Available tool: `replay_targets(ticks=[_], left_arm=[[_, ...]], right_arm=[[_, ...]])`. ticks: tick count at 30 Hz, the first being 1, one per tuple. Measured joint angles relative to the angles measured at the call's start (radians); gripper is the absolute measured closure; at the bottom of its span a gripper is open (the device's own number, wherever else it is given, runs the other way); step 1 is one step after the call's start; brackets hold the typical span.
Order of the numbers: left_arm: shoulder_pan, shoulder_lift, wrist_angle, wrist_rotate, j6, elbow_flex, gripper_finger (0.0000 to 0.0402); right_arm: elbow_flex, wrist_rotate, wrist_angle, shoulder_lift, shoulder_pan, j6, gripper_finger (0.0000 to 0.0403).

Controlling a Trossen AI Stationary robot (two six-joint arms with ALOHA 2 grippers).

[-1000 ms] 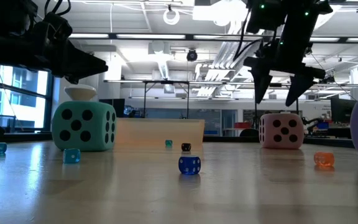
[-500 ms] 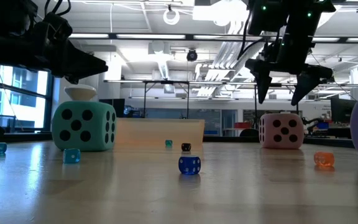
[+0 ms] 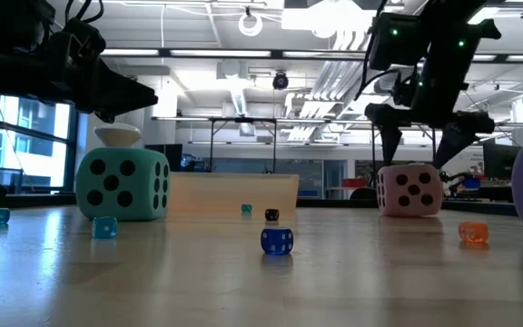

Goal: Pick & Place Dice
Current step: Put the large pink die into the bin

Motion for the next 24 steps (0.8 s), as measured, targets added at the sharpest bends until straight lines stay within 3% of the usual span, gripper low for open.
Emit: replay_targets(ticks=[24], left_arm=[[0.0,0.0,0.0,0.0,0.0,0.0,0.0273]], right_arm=[[-0.009,0.0,0.105,0.0,0.0,-0.088,0.0008]])
